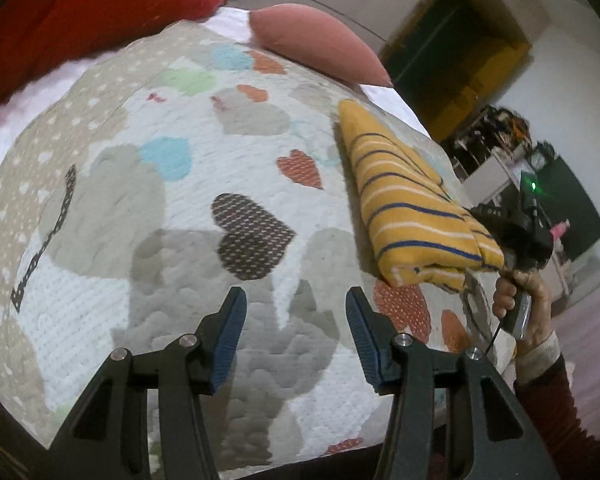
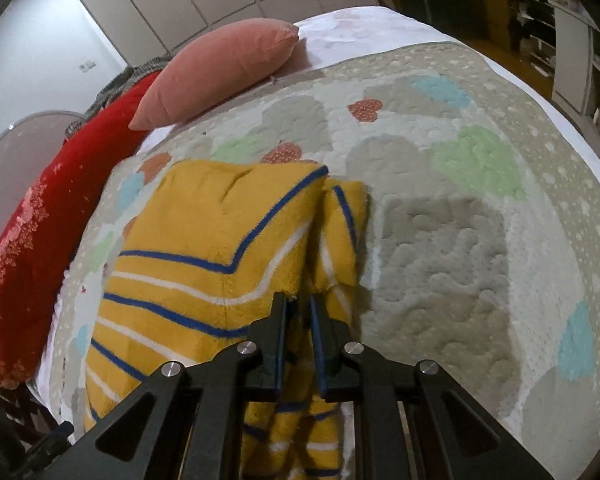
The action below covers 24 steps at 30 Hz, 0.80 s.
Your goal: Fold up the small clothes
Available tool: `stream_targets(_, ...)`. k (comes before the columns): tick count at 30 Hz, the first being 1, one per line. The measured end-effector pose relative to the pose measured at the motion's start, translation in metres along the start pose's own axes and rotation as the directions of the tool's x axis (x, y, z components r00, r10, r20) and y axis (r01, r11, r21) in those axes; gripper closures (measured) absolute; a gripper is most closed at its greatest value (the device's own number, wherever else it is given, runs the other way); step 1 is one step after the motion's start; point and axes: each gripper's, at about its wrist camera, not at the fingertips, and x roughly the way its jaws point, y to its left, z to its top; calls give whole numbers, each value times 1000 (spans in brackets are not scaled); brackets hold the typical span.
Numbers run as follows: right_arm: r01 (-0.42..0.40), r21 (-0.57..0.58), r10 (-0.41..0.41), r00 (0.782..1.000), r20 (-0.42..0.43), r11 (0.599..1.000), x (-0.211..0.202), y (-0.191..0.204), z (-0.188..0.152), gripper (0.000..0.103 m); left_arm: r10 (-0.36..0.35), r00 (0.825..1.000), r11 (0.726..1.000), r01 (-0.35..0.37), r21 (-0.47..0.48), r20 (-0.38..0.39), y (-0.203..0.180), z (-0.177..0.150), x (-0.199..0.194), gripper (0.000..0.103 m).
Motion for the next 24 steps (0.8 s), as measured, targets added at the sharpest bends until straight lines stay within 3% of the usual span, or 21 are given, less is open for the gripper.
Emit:
stream_targets(5, 18, 12, -19, 999, 41, 1000, -26, -6, -2, 80, 36, 999, 998, -36, 47, 7, -9, -6, -5, 51)
stream_targets(6, -20, 15, 19, 998, 53, 1000, -33, -4, -4, 66, 36, 999, 998, -36, 44, 5, -9, -6, -4, 50)
stream_targets(7, -69, 20, 68, 996, 59, 997, -40, -3, -7, 44, 35, 999, 999, -35, 40, 3, -9, -7, -3, 50)
stream_targets(9, -170, 30, 167, 984, 67, 985, -50, 5, -12, 30, 36, 999, 999, -36, 36, 0, -9, -8, -2, 50)
stream_targets(12, -231, 27, 231, 973, 18, 973, -43, 22, -21, 30, 32, 999, 999, -31, 33, -12, -12, -10, 0, 49)
stream_targets(14, -243, 4, 243, 970, -26, 970, -29, 37, -32, 44, 31, 999, 999, -30, 42, -15, -17, -12, 0, 48)
stream_targets(16, -181, -59, 177, 982, -61, 982, -16, 51, -44, 84, 37, 999, 998, -37, 57, -10, -23, -12, -3, 46)
stream_targets(19, -233, -39, 233, 972, -14, 972, -29, 41, -48, 89, 50, 999, 996, -50, 80, 3, -28, -11, -7, 43)
stream_targets(22, -193, -37, 195, 978, 72, 981, -60, 18, -49, 96, 65, 998, 993, -66, 95, 14, -29, -7, -7, 41)
stream_targets(24, -173, -22, 174, 982, 78, 985, -69, 0, -50, 96, 68, 998, 994, -69, 88, 8, -29, -5, -2, 39)
